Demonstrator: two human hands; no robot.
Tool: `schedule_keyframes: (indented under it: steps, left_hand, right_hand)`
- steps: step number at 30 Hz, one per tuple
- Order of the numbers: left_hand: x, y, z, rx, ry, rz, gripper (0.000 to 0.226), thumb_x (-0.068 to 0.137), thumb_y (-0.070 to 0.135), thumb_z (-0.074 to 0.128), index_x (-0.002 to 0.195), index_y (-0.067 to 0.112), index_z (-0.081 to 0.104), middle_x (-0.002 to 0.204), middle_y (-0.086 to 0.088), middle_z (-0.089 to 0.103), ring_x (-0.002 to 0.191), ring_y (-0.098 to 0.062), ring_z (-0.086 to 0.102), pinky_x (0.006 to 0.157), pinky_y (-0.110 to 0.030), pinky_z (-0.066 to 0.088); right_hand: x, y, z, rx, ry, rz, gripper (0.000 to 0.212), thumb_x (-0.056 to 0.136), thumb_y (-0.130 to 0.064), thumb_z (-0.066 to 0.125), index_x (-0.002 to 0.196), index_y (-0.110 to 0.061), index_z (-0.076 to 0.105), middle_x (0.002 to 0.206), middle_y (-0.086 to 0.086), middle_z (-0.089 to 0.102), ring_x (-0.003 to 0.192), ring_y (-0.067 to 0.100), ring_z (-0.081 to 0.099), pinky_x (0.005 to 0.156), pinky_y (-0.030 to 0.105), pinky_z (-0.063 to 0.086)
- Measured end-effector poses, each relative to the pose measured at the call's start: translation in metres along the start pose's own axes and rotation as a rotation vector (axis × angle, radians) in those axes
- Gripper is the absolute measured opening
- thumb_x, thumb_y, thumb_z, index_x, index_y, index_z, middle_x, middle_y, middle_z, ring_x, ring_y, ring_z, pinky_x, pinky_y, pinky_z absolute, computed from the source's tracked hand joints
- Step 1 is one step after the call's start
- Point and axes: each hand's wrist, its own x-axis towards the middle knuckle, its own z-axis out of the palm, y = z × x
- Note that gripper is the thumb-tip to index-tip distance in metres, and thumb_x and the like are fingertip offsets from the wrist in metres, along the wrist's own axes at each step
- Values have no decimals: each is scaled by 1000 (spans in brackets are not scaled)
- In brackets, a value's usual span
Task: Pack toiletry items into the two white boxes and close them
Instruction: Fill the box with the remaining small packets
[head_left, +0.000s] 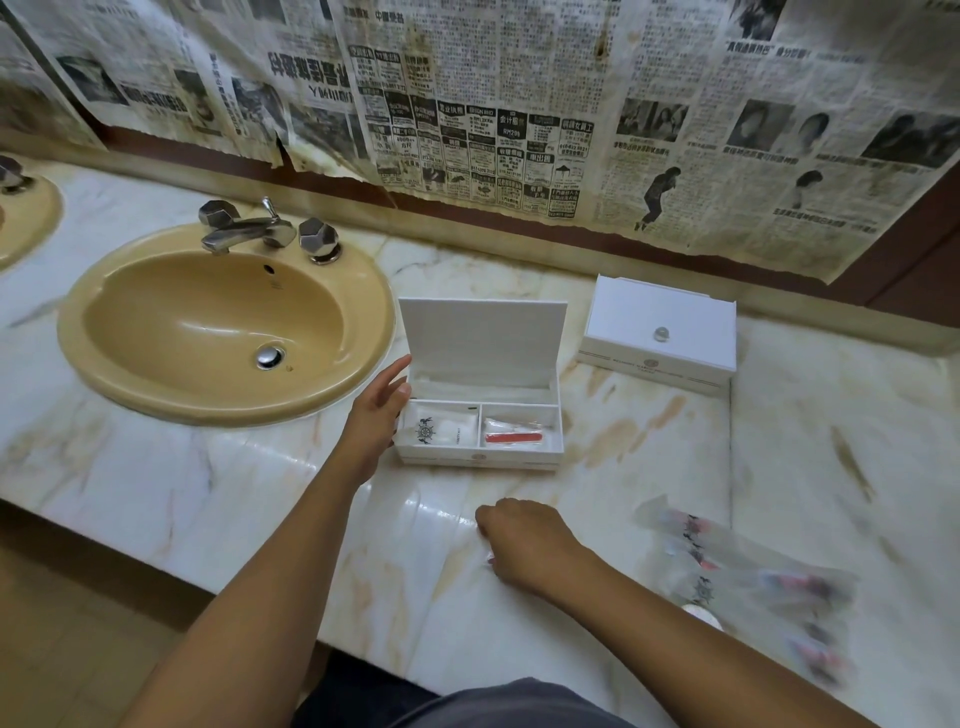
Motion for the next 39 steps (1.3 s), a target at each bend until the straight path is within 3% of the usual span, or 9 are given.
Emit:
schedule_keyframes:
  steps: [4, 8, 16, 21, 27, 30, 32, 35, 39]
  left_hand:
    - [1, -1, -1, 9, 2, 1, 35, 103, 27, 47, 128, 50, 55, 127, 11, 63, 118, -11, 58, 87, -37, 51]
    - [1, -1, 0, 1, 1, 14, 35, 104, 24, 46, 132, 44, 53, 122, 11, 64, 111, -6, 61, 79, -26, 52]
    - [4, -4, -3, 19, 5, 7, 36, 102, 29, 49, 115, 61, 59, 131, 6, 61, 125, -20, 55, 101, -54, 45]
    - [5, -5, -4, 16, -16, -2, 34, 102, 31, 50, 123, 56, 57, 139, 6, 56, 133, -18, 48, 106, -53, 42]
    - [8, -8, -7, 21, -25, 6, 33, 101, 34, 50, 124, 58, 56, 141, 7, 54, 135, -17, 46, 107, -55, 41]
    - [8, -9, -8, 21, -29, 9, 33, 101, 36, 51, 124, 58, 55, 143, 5, 52, 136, -18, 45, 107, -55, 40]
    - [9, -8, -8, 24, -29, 5, 33, 101, 36, 51, 124, 59, 55, 143, 5, 52, 135, -18, 45, 106, -52, 41]
    - [9, -9, -9, 19, -33, 2, 33, 101, 36, 51, 124, 59, 55, 143, 6, 52, 136, -18, 45, 106, -55, 41]
    - [8, -8, -9, 21, -44, 8, 33, 101, 36, 51, 125, 58, 55, 142, 6, 53, 135, -19, 46, 106, -59, 40]
  right_hand:
    - [1, 2, -2, 25, 37, -13, 18, 87, -4, 56, 105, -7, 57, 105, 12, 59, 96, 31, 58, 68, 29, 35]
    - [4, 6, -21, 110, 167, -49, 17, 88, -9, 56, 106, -9, 59, 107, 8, 62, 99, 29, 58, 73, 31, 43]
    - [21, 20, -91, 173, 479, -55, 15, 84, 0, 54, 95, -9, 59, 92, 8, 60, 86, 26, 54, 70, 38, 48]
    - [42, 29, -99, 61, 335, -4, 4, 83, -3, 64, 86, -3, 64, 93, 8, 61, 77, 22, 55, 61, 27, 36]
    - [50, 29, -85, 9, 202, 84, 19, 84, 5, 53, 94, -4, 66, 93, 13, 59, 79, 30, 58, 62, 29, 42]
    - [46, 27, -85, -29, 205, 104, 17, 82, 4, 48, 72, -9, 52, 73, 4, 45, 76, 31, 50, 62, 30, 37]
    - [42, 25, -86, -45, 232, 115, 31, 84, -2, 49, 60, -15, 33, 64, -1, 32, 73, 27, 44, 61, 28, 33]
    - [38, 20, -85, -11, 243, 116, 36, 92, -21, 50, 60, -13, 34, 68, 2, 38, 74, 27, 47, 61, 28, 32]
    - [37, 17, -79, 115, 61, 151, 56, 95, -55, 41, 57, -15, 33, 76, 2, 44, 79, 25, 48, 61, 30, 32]
